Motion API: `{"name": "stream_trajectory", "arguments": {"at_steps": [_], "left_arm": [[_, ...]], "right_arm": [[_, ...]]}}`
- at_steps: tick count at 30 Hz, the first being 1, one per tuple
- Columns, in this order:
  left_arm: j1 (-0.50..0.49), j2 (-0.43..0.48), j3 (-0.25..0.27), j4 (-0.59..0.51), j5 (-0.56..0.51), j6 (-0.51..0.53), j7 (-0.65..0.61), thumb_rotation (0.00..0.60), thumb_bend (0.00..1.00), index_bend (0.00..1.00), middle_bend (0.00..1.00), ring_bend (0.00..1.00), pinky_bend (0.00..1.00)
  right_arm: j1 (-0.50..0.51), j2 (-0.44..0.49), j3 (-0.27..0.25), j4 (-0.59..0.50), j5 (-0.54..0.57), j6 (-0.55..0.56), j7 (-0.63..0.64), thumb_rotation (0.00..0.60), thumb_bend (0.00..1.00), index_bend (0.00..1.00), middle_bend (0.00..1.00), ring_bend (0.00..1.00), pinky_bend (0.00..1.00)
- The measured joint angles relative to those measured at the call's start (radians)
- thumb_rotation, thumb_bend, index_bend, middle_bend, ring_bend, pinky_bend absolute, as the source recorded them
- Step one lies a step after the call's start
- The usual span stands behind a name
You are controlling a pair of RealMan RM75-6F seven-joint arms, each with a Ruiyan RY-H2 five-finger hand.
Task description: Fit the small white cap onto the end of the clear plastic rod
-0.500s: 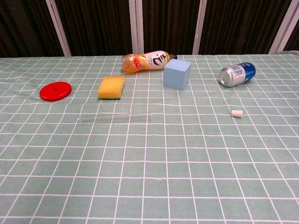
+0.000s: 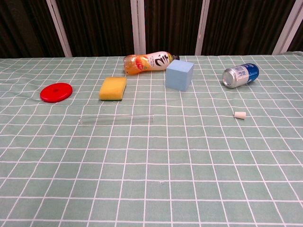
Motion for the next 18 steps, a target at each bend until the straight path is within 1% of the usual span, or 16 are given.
{"name": "stream_trajectory", "arguments": {"at_steps": [5, 9, 14, 18], "left_arm": [[-0.038, -0.022, -0.036, -0.065, -0.038, -0.040, 0.095, 0.600, 0.17, 0.13, 0.09, 0.00, 0.00], [-0.094, -0.061, -0.082, -0.106, -0.103, -0.095, 0.205, 0.600, 0.18, 0.16, 0.14, 0.00, 0.00], [-0.200, -0.169, -0.159, -0.113, -0.227, -0.164, 0.381, 0.600, 0.24, 0.23, 0.23, 0.01, 0.00], [-0.290, -0.273, -0.214, -0.069, -0.336, -0.214, 0.487, 0.600, 0.29, 0.29, 0.30, 0.03, 0.00]], "right_arm": [[0.005, -0.003, 0.002, -0.003, 0.002, -0.020, 0.007, 0.600, 0.35, 0.00, 0.00, 0.00, 0.00], [0.006, -0.003, 0.004, -0.012, 0.001, -0.028, 0.015, 0.600, 0.35, 0.00, 0.00, 0.00, 0.00], [0.009, -0.006, 0.004, -0.018, -0.004, -0.037, 0.020, 0.600, 0.35, 0.00, 0.00, 0.00, 0.00], [0.008, -0.009, 0.005, -0.019, -0.008, -0.037, 0.026, 0.600, 0.35, 0.00, 0.00, 0.00, 0.00]]}}
